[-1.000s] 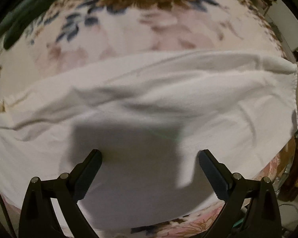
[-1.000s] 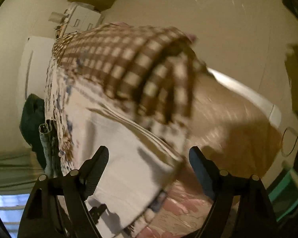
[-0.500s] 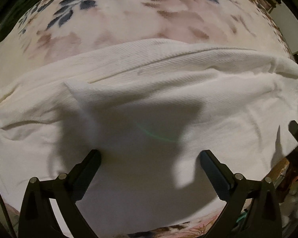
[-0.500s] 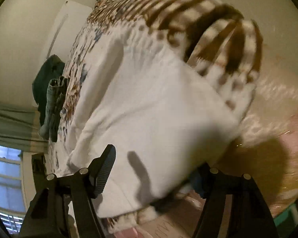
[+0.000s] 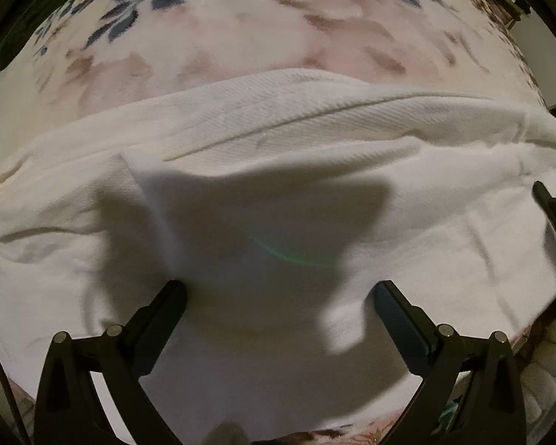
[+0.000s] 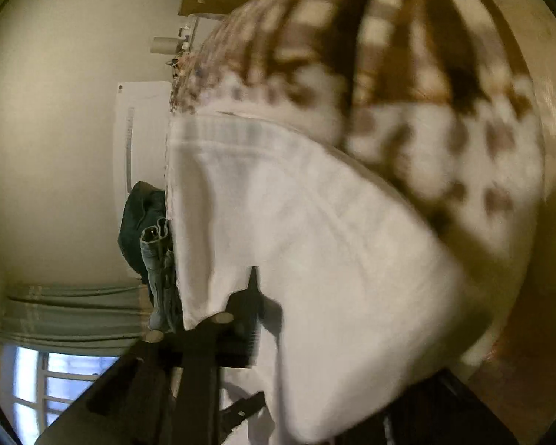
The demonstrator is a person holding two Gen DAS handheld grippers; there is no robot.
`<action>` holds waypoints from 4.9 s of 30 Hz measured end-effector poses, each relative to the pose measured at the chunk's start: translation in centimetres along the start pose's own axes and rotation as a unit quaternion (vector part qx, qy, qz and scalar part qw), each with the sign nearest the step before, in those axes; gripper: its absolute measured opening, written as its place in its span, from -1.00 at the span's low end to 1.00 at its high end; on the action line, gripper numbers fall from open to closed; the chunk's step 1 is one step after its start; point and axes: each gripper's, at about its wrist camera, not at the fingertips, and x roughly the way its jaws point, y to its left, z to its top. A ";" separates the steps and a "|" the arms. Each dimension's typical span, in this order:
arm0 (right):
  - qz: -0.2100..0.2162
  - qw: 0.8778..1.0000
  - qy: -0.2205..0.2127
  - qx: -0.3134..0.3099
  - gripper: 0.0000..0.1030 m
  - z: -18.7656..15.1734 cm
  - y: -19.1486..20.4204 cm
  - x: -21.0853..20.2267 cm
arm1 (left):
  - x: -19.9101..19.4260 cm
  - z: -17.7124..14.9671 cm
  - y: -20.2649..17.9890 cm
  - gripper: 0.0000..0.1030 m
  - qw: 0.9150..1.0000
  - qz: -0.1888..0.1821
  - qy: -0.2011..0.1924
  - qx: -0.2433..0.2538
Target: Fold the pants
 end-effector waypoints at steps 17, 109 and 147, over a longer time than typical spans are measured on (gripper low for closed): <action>-0.060 0.971 0.047 -0.224 -0.79 -14.5 22.4 2.4 | -12.0 -7.9 18.5 1.00 0.981 -0.066 -0.052 -0.174; -0.297 0.811 0.329 -0.381 0.65 -42.4 23.7 29.8 | -7.5 -26.9 53.1 -0.43 0.754 -0.119 -0.265 -0.589; -0.280 0.857 0.293 -0.317 0.65 -27.6 22.2 19.2 | -6.7 -13.8 17.7 -0.54 0.954 -0.158 -0.165 -0.195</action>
